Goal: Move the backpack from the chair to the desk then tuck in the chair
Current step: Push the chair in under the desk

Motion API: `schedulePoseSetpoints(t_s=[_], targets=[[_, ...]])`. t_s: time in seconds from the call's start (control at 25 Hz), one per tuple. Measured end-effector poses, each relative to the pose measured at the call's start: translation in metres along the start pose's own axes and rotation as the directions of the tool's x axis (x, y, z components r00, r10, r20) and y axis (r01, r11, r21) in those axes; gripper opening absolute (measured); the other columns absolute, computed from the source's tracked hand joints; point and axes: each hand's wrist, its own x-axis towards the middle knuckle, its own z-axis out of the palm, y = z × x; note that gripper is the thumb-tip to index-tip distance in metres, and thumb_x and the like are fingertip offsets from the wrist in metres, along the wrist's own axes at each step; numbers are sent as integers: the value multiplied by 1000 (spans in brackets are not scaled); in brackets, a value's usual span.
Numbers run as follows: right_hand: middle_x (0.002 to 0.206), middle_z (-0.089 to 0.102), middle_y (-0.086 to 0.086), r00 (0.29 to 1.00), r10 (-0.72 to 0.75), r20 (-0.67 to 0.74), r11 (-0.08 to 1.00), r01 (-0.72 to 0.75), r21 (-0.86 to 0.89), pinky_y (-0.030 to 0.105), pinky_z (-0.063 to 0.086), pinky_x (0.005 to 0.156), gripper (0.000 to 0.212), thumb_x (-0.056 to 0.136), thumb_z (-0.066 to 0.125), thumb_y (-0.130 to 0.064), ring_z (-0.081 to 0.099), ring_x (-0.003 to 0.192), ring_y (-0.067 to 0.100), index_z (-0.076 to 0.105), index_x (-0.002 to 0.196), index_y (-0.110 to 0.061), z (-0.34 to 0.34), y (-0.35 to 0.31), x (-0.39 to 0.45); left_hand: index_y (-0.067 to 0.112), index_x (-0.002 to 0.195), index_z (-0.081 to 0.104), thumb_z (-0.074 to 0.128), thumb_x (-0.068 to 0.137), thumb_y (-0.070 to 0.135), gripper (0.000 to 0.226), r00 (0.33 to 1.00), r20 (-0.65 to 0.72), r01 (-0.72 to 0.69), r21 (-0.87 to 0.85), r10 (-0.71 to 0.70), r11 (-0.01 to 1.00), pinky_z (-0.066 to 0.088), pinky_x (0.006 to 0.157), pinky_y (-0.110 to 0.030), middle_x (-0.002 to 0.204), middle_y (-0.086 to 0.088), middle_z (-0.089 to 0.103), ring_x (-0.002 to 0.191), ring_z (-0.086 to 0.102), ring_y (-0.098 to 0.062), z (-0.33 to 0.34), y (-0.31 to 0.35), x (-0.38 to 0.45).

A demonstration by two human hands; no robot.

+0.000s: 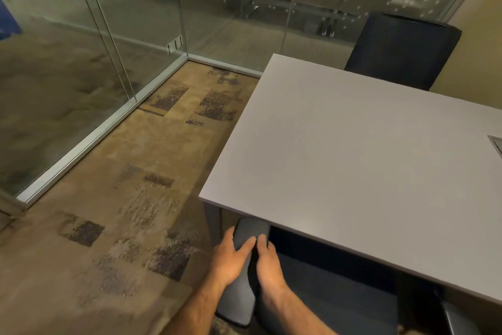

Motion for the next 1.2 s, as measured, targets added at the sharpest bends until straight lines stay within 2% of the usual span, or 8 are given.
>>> schedulePoseSetpoints(t_s=[0.12,0.28,0.44,0.68,0.8,0.92,1.08,1.2], targets=[[124,65,0,1000,15,-23,995,-12,94,18,49,74,48,110,39,-39,64,104,11,47,148,-11,9,0,18,10,140,53,69,96,29,50,998,-13,64,-96,-65,993,52,103,-46,131,-11,66,118,64,-27,-7,-5,16],[99,61,-19,996,-50,-73,997,54,47,7,47,52,37,110,40,-34,57,78,-8,55,139,-15,21,11,35,9,131,60,67,97,20,36,992,13,128,-189,-127,974,57,96,-45,117,-9,71,104,69,-24,-8,-18,30],[107,59,-16,996,-52,-74,996,57,63,5,45,52,37,111,40,-33,51,78,-10,48,144,-18,22,25,43,9,144,49,65,99,19,49,984,73,176,-193,-164,965,50,107,-49,137,-15,62,122,62,-31,-6,-32,44],[97,57,-13,998,23,-52,999,-20,49,4,49,50,3,110,43,-27,55,73,-3,43,113,-29,18,43,57,8,143,46,64,99,13,49,972,105,226,-180,-210,957,51,104,-41,134,-8,60,118,61,-26,4,-58,54],[105,72,6,996,86,-6,996,-85,38,32,64,80,19,110,45,-26,71,91,19,59,114,-14,16,52,66,11,139,48,63,99,13,43,971,95,231,-162,-217,959,48,94,-32,134,-7,59,112,59,-22,16,-74,59],[111,74,14,996,91,-8,996,-91,-4,55,56,98,24,109,46,-26,72,103,32,63,120,-13,18,63,76,8,147,42,64,99,16,54,970,77,241,-157,-232,958,40,92,-27,129,2,50,116,53,-19,25,-92,68],[115,72,14,989,149,-5,988,-149,-40,51,56,96,26,109,46,-27,70,105,31,61,122,-10,23,82,93,9,135,52,67,97,16,42,962,57,274,-140,-269,951,52,98,-38,127,-5,62,106,61,-19,37,-121,82],[110,69,9,974,225,1,973,-225,-51,29,54,70,26,110,45,-26,66,93,19,57,123,-7,25,89,102,3,132,55,68,95,14,40,947,14,318,-162,-320,934,54,99,-47,117,-13,67,106,65,-28,49,-136,88]])
